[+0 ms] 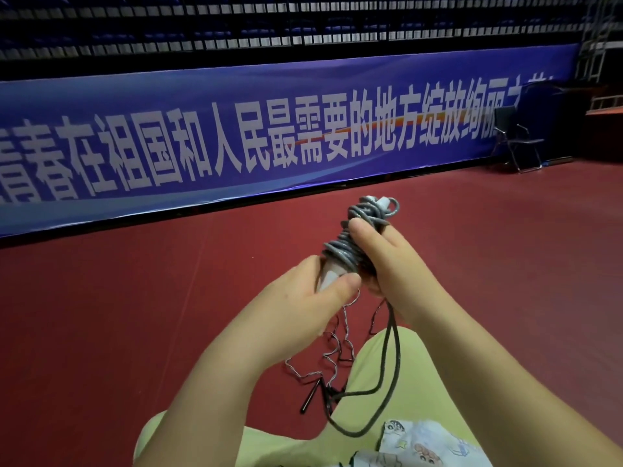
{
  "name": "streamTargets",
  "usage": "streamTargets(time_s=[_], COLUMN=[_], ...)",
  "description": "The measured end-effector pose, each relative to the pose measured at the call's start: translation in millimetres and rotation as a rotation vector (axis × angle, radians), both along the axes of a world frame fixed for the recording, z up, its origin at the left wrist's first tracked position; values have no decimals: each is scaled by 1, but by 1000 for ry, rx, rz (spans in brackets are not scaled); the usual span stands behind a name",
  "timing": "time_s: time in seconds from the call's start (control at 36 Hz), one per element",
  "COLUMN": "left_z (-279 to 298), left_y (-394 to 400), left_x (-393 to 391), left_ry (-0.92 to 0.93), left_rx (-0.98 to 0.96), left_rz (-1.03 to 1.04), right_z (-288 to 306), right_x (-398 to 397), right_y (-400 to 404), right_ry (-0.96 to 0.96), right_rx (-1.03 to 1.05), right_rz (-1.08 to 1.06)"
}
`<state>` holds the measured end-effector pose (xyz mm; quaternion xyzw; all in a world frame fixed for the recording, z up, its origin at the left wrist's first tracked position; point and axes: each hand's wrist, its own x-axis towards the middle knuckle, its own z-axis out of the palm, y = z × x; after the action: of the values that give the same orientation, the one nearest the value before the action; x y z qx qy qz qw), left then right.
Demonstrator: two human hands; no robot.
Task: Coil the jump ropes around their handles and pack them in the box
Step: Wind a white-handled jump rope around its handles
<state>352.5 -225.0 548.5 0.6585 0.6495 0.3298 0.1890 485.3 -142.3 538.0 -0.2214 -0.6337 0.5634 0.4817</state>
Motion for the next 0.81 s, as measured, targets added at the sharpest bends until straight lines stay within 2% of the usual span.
streamTargets(time_s=[0.11,0.22,0.28,0.33,0.44,0.53,0.67,0.72,0.81], left_z=[-3,-16,-24,-28,-31,-25,-10,-10,-11], left_y=[2,6,8,9,9,8,-1,0,2], left_x=[-9,-5,0,5,7,2,5,5,1], left_ry=[-532,-1140,-1301,-1395,-1464,-1426,-1242,-1198,-981], left_rx=[-115,-419,-529,-559,-602,-616,-372,-259,-157], left_rz=[-262,-670,-881,-995,-1078,-949,-541,-469,-378], right_z=[-1,-2,-2,0,1,1,4,4,3], right_x=[3,2,1,4,9,9,11,12,13], right_y=[-4,-1,-1,-2,-3,0,2,4,3], right_ry=[92,102,105,113,145,137,-34,-96,-193], right_rx=[-21,82,100,94,-9,5,111,118,135], right_rz=[161,174,192,219,246,290,257,242,198])
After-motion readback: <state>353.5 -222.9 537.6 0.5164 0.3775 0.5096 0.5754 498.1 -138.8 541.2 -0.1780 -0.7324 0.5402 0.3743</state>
